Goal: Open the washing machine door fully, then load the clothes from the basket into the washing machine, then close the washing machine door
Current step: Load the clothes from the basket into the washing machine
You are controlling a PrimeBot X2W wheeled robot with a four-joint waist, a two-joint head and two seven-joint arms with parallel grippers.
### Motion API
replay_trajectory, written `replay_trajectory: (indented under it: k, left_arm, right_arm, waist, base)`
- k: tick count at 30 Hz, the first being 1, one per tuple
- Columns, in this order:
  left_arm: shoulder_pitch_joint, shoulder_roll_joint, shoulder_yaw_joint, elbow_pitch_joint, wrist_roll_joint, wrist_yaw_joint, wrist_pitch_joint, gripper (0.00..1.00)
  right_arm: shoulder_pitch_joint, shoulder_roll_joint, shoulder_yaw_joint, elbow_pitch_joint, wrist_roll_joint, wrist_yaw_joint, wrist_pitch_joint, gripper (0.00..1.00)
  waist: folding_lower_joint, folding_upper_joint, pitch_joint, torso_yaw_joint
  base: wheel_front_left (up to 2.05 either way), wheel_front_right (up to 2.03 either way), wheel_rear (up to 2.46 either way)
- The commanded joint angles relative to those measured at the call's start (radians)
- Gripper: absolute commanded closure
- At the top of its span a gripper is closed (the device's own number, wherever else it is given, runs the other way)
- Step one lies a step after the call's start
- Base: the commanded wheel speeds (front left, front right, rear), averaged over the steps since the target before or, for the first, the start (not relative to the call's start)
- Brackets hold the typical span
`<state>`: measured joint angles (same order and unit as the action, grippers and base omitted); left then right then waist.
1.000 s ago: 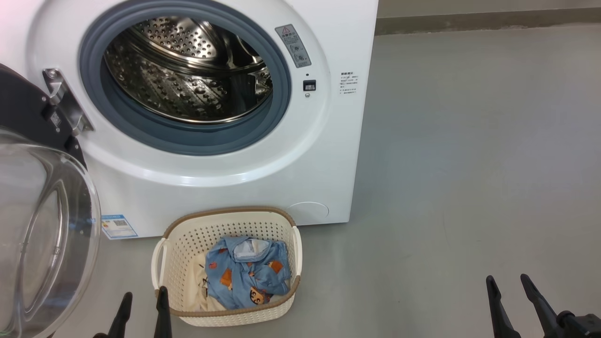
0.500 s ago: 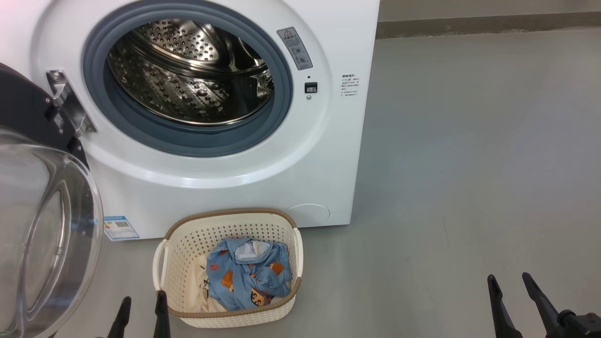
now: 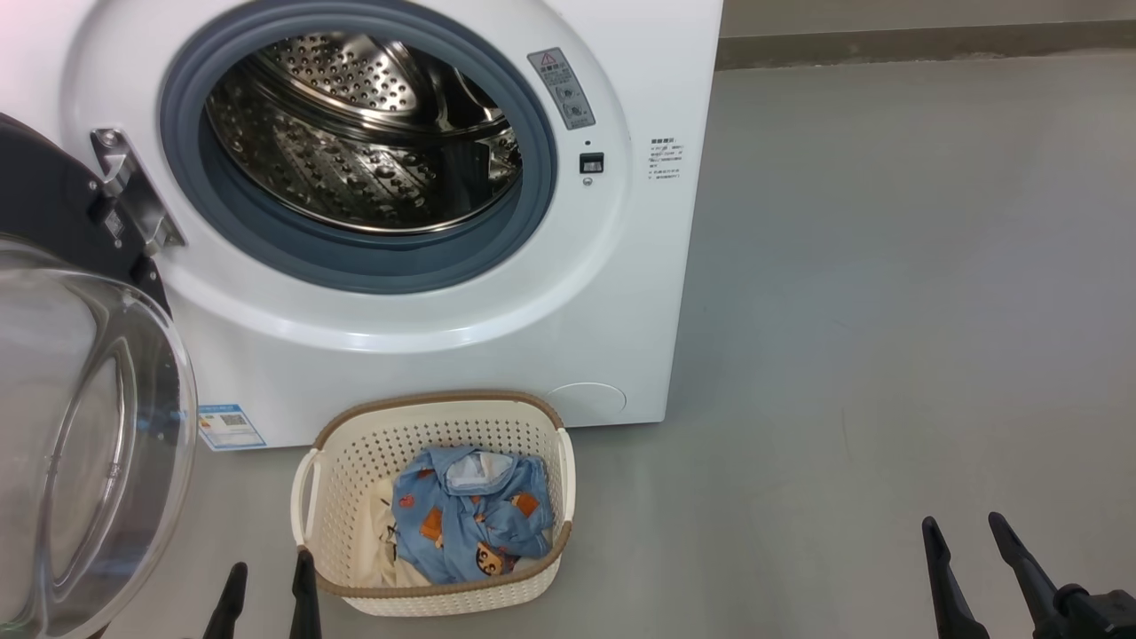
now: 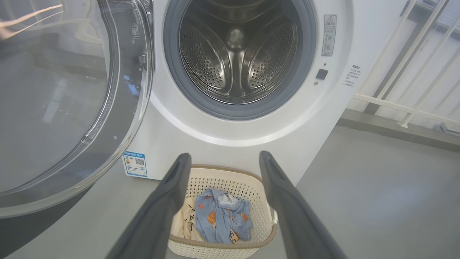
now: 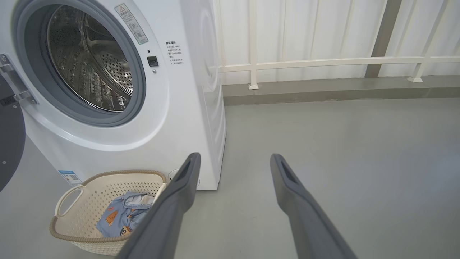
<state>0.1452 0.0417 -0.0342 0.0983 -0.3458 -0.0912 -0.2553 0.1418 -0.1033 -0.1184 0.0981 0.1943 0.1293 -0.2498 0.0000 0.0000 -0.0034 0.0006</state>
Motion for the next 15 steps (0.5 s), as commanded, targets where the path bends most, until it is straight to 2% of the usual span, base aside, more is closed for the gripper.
replay_trajectory:
  k: [1,15]
  left_arm:
    - [-0.016,0.009,0.034,-0.02,0.002,0.008,-0.006,0.0]
    - [-0.02,0.009,0.036,-0.015,0.01,0.004,-0.006,0.0]
  right_arm:
    - [-0.029,-0.02,0.018,-0.026,-0.003,0.001,-0.012,0.0]
    - [-0.032,-0.017,0.021,-0.023,0.0,0.001,-0.012,0.0]
  waist:
    - [0.0,0.0,0.0,0.0]
    - [0.0,0.0,0.003,0.0]
  base:
    - [0.0,0.0,0.0]
    - [0.0,0.0,0.0]
